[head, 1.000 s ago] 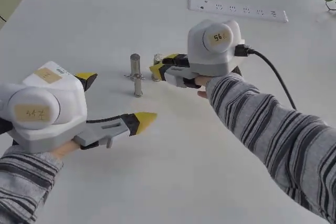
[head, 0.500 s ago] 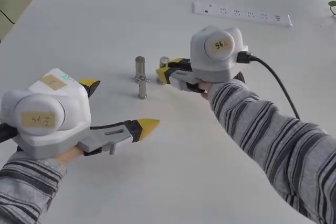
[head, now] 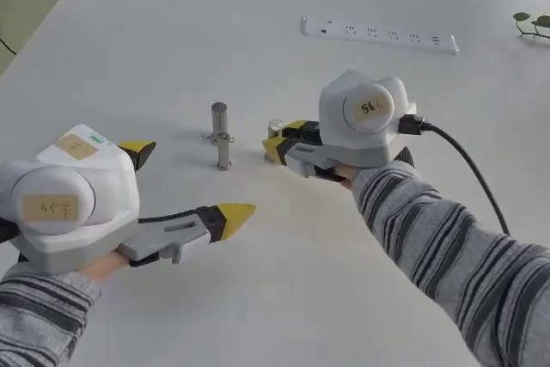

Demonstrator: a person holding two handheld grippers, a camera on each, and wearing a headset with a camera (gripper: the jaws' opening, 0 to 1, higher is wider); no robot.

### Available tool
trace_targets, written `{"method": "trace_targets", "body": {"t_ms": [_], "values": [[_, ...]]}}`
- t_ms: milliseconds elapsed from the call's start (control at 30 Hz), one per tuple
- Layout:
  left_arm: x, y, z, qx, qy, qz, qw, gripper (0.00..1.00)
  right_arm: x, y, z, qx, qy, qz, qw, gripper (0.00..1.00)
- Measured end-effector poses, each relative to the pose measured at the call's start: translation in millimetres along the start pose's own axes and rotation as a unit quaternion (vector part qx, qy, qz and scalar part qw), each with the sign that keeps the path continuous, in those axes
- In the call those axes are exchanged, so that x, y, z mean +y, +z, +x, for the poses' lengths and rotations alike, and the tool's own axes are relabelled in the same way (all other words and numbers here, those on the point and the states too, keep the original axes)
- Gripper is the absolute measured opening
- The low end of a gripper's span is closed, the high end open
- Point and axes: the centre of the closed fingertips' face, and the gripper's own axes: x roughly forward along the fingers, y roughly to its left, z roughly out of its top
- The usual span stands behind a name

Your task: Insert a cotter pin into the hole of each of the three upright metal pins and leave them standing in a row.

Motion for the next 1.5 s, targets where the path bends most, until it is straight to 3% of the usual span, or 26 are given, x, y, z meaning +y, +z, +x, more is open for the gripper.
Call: {"method": "trace_targets", "body": {"t_ms": [433,767,1300,1500], "values": [[-6.4,3.0,-7.0,-0.004,-0.001,0.003,1.0000,0.86,14.2,-22.4,-23.4,0.005,-0.006,0.014,0.9999,0.08],[-8.5,1.9,-7.7,-0.002,-0.002,0.000,1.0000,0.86,21.8,-31.8,-26.2,0.010,-0.006,0.010,0.9999,0.08],[-10.5,-1.7,-6.0,0.003,-0.006,0.000,1.0000,0.85,24.3,-33.1,-27.9,-0.008,-0.011,-0.012,0.9998,0.09],[-11.6,-0.8,-6.0,0.003,-0.007,-0.001,1.0000,0.86,26.3,-30.9,-35.1,-0.021,-0.001,-0.012,0.9997,0.17]]}}
